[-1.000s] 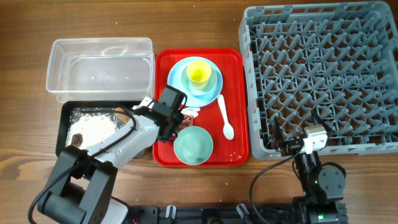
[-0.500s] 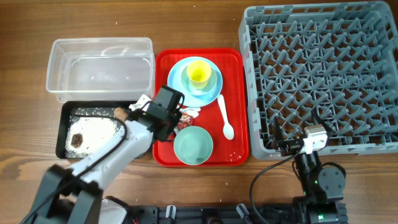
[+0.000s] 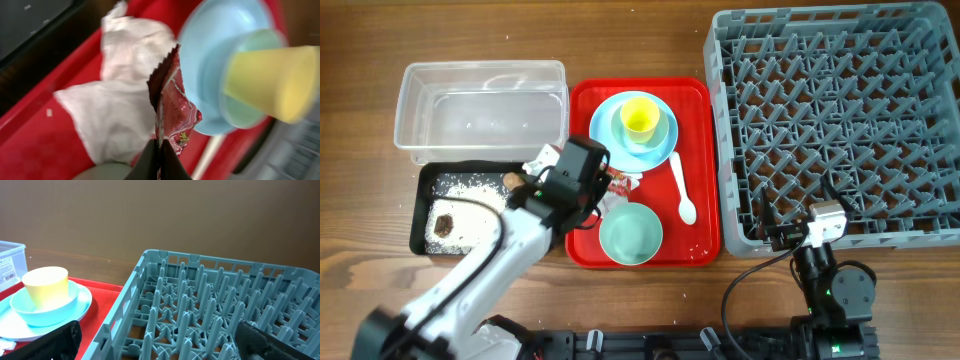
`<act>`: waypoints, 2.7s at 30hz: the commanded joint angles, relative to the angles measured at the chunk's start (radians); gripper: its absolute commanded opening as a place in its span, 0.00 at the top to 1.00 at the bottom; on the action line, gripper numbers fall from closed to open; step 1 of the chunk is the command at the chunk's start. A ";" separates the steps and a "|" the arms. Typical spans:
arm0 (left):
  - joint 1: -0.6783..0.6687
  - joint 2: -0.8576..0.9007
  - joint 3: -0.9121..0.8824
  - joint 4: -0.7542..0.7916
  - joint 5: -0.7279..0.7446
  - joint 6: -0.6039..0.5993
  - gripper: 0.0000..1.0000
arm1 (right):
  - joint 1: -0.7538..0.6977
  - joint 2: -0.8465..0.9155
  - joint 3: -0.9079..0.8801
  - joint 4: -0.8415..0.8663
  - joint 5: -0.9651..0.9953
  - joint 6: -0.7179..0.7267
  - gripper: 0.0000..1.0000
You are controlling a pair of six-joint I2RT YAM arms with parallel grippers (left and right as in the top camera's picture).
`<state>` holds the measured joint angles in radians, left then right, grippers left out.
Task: Sort waste into correct bins and load items into the dishwasher rack
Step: 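Close the left gripper on the red wrapper and lift it, then carry the red wrapper left and drop it into the clear bin, then return the left gripper to the white tissue and grasp it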
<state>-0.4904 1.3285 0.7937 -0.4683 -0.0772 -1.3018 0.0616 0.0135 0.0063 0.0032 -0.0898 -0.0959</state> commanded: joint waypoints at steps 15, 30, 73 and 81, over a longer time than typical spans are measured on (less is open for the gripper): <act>0.358 -0.169 -0.006 0.274 -0.152 0.248 0.92 | -0.003 -0.010 -0.001 0.003 -0.013 -0.009 0.00; 0.455 0.086 0.000 0.560 -0.060 0.492 0.28 | -0.003 -0.010 -0.001 0.003 -0.013 -0.009 0.00; 0.055 0.276 0.001 0.103 0.116 0.480 0.39 | -0.003 -0.010 -0.001 0.003 -0.013 -0.009 0.00; 0.055 0.315 0.001 0.129 0.109 0.480 0.40 | -0.003 -0.010 -0.001 0.003 -0.013 -0.009 0.00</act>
<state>-0.4313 1.6196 0.8001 -0.3454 0.0498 -0.8272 0.0616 0.0116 0.0063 0.0032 -0.0895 -0.0959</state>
